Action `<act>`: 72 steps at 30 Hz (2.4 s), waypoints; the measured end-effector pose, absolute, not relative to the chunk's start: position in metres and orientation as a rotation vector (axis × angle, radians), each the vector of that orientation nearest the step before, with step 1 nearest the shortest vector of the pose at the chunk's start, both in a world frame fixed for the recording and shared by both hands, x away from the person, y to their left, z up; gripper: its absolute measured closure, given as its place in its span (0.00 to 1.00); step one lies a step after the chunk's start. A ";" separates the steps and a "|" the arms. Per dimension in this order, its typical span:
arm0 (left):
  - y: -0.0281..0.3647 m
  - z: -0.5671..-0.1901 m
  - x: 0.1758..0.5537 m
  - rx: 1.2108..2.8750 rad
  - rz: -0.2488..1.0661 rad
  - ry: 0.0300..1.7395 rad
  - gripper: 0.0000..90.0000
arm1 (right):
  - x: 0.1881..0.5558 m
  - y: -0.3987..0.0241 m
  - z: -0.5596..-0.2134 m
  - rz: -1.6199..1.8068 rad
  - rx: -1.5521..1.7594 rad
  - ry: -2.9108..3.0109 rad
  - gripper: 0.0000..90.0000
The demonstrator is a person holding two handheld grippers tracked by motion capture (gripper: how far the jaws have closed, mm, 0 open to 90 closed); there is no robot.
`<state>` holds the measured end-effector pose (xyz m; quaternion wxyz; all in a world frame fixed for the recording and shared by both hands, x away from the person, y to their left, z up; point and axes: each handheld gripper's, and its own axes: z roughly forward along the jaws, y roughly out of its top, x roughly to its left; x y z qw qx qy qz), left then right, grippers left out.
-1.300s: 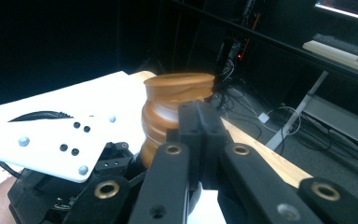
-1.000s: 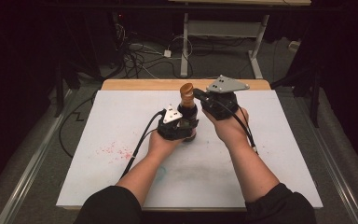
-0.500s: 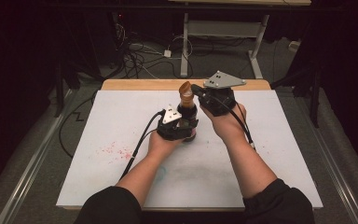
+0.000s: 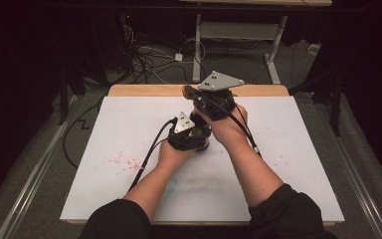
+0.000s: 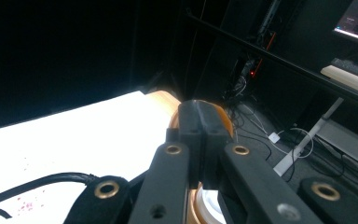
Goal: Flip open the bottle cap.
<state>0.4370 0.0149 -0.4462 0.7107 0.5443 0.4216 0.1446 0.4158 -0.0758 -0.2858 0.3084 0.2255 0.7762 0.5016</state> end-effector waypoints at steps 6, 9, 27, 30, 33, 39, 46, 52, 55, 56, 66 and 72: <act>0.015 -0.446 0.438 1.204 0.316 0.939 0.32 | 0.414 -0.090 -0.283 1.333 0.625 2.030 1.00; 0.015 -0.446 0.438 1.202 0.313 0.941 0.32 | 0.413 -0.100 -0.284 1.327 0.648 2.020 1.00; 0.015 -0.445 0.439 1.204 0.308 0.953 0.31 | 0.412 -0.155 -0.309 1.330 0.781 1.989 1.00; 0.016 -0.444 0.439 1.212 0.304 0.956 0.31 | 0.413 -0.161 -0.317 1.331 0.804 1.995 1.00; 0.016 -0.443 0.439 1.220 0.299 0.963 0.31 | 0.413 -0.167 -0.326 1.335 0.831 2.001 1.00; 0.021 -0.440 0.440 1.222 0.241 0.992 0.25 | 0.415 -0.182 -0.346 1.360 0.900 2.001 0.83; 0.027 -0.441 0.438 1.265 0.219 1.012 0.06 | 0.417 -0.193 -0.376 1.364 0.931 2.018 0.46; 0.034 -0.446 0.433 1.268 0.204 1.012 0.00 | 0.418 -0.201 -0.400 1.357 0.977 2.018 0.12; 0.039 -0.449 0.430 1.273 0.199 1.018 0.00 | 0.418 -0.205 -0.412 1.350 1.000 2.000 0.00; 0.041 -0.450 0.428 1.276 0.199 1.019 0.00 | 0.417 -0.206 -0.416 1.350 1.008 1.998 0.00; 0.068 -0.465 0.414 1.292 0.215 1.037 0.00 | 0.405 -0.220 -0.444 1.311 1.050 2.008 0.00; 0.084 -0.474 0.403 1.313 0.223 1.058 0.00 | 0.395 -0.227 -0.459 1.291 1.066 2.007 0.00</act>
